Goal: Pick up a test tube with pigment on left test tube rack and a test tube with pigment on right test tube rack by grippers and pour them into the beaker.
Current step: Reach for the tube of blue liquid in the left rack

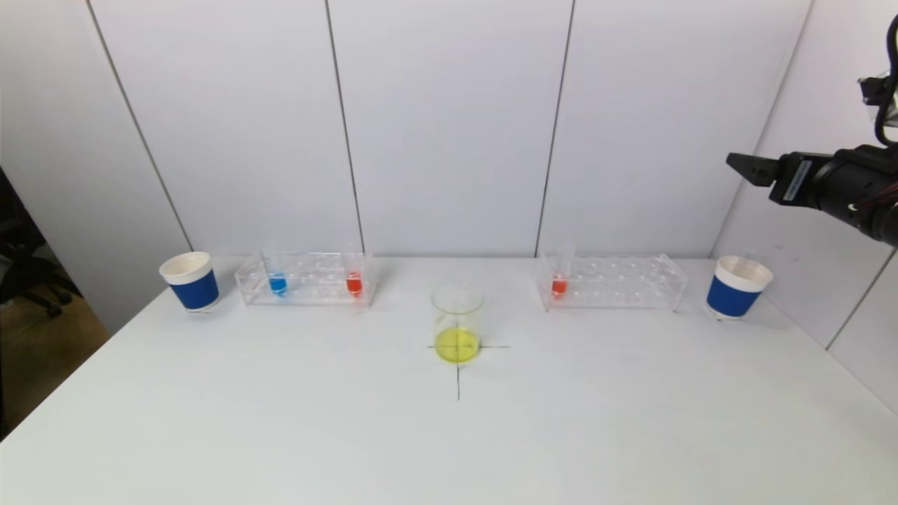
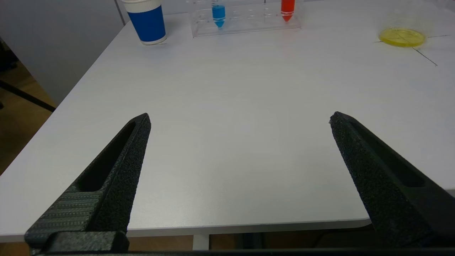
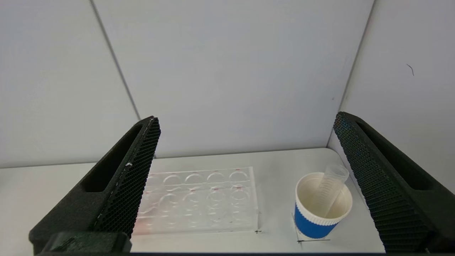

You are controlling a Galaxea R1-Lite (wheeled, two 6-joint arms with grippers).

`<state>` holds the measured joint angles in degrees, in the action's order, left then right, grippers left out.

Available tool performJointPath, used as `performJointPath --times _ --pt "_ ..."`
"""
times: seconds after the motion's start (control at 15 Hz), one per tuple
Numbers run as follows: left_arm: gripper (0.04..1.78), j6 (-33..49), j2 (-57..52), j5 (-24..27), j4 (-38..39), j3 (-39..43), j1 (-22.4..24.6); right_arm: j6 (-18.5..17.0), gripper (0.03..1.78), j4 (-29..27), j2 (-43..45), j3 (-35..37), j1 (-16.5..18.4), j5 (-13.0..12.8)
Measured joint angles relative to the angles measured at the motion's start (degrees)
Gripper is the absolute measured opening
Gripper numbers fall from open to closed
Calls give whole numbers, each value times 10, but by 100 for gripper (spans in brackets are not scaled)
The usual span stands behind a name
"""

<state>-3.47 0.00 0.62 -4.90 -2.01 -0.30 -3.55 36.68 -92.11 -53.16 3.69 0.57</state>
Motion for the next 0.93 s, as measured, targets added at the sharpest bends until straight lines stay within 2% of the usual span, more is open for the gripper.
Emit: performJointPath --times 0.33,0.53,0.8,0.93 --pt "176 0 0 0 0 0 0 7 177 -33 136 67 -44 -6" --pt "176 0 0 0 0 0 0 24 177 -33 205 114 -49 -13" --pt "176 0 0 0 0 0 0 46 177 -33 288 160 -47 -48" --pt "176 0 0 0 0 0 0 54 177 -34 330 187 -44 -55"
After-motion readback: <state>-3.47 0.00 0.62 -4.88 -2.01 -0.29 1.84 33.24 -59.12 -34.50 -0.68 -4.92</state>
